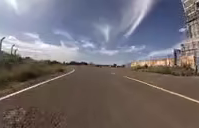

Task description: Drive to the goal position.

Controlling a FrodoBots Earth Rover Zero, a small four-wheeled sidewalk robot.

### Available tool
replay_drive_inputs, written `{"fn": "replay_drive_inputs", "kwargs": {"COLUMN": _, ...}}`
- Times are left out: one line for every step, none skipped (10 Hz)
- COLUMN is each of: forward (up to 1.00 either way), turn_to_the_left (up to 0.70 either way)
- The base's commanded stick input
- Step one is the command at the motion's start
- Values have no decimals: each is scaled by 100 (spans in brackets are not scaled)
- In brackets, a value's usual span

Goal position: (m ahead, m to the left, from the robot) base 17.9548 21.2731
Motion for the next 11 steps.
{"fn": "replay_drive_inputs", "kwargs": {"forward": 100, "turn_to_the_left": 0}}
{"fn": "replay_drive_inputs", "kwargs": {"forward": 100, "turn_to_the_left": 0}}
{"fn": "replay_drive_inputs", "kwargs": {"forward": 100, "turn_to_the_left": 0}}
{"fn": "replay_drive_inputs", "kwargs": {"forward": 100, "turn_to_the_left": 0}}
{"fn": "replay_drive_inputs", "kwargs": {"forward": 100, "turn_to_the_left": 0}}
{"fn": "replay_drive_inputs", "kwargs": {"forward": 100, "turn_to_the_left": 0}}
{"fn": "replay_drive_inputs", "kwargs": {"forward": 100, "turn_to_the_left": 0}}
{"fn": "replay_drive_inputs", "kwargs": {"forward": 100, "turn_to_the_left": 0}}
{"fn": "replay_drive_inputs", "kwargs": {"forward": 100, "turn_to_the_left": 0}}
{"fn": "replay_drive_inputs", "kwargs": {"forward": 100, "turn_to_the_left": 0}}
{"fn": "replay_drive_inputs", "kwargs": {"forward": 100, "turn_to_the_left": 0}}
